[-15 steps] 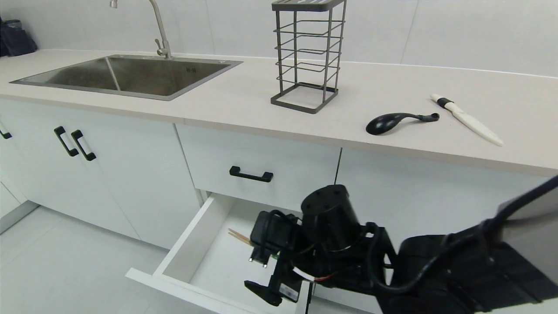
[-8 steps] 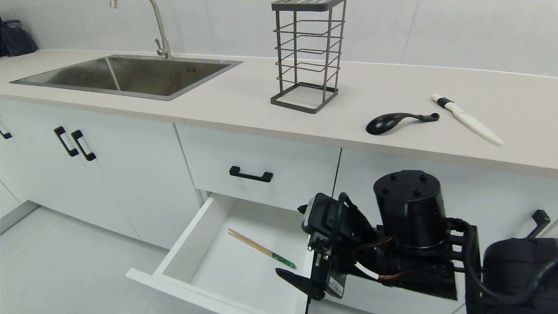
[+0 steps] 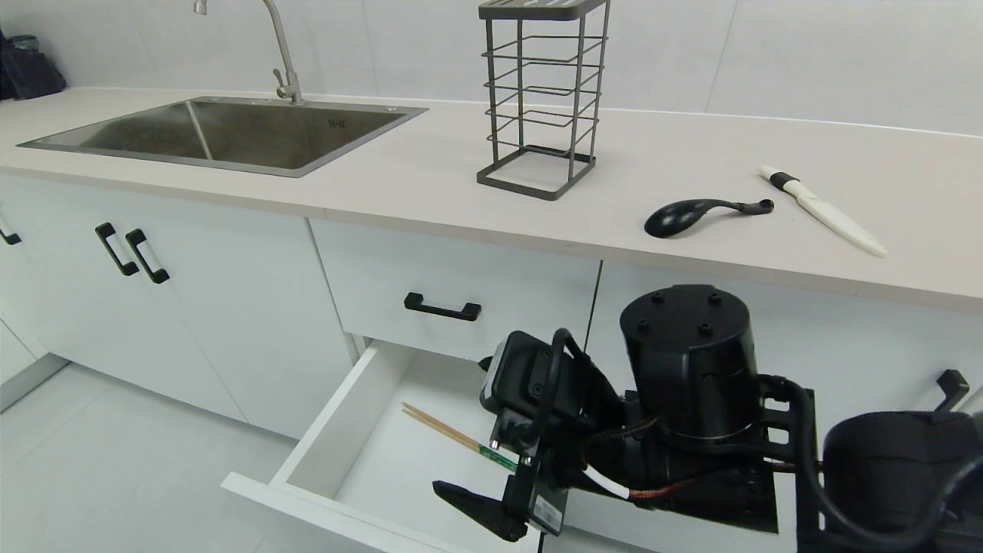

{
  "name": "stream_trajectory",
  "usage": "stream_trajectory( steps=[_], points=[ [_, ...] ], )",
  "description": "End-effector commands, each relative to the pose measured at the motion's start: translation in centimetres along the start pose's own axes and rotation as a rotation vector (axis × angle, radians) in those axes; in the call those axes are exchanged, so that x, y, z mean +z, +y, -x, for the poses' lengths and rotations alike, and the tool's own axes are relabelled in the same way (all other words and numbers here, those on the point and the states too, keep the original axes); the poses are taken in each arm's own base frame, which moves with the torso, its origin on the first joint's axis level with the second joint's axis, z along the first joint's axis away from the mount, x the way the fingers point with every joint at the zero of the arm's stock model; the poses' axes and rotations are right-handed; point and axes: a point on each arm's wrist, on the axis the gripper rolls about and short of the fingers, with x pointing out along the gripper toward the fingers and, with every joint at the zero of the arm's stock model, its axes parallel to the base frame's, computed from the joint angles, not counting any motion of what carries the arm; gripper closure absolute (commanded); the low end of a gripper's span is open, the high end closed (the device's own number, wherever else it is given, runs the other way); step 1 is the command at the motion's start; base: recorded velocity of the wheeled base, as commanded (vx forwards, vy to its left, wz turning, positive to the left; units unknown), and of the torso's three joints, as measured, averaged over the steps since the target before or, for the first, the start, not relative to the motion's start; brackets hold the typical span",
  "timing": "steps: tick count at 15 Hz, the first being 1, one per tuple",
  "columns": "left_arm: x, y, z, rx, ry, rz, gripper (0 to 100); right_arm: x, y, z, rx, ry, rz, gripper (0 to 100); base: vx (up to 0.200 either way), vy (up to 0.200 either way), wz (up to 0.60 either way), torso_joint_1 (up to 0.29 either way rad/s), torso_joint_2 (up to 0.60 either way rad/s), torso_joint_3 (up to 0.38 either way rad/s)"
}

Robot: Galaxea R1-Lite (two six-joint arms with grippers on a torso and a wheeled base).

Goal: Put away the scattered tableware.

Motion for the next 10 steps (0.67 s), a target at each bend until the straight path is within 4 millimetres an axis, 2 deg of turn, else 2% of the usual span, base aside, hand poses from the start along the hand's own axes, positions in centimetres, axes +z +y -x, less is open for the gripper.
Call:
stream_trajectory(
  steps=[1,10],
  points=[
    [0.0,0.0,0.0,0.0,0.0,0.001,0,-0.9,0.7,-0.3,0.021,0.033,-0.001,0,0.0,0.0,0.0,0.0,0.0,0.0],
    [0.0,0.0,0.0,0.0,0.0,0.001,0,-2.8,1.3,0.2,0.006,0.061,0.002,0,0.0,0.0,0.0,0.0,0.0,0.0]
  ],
)
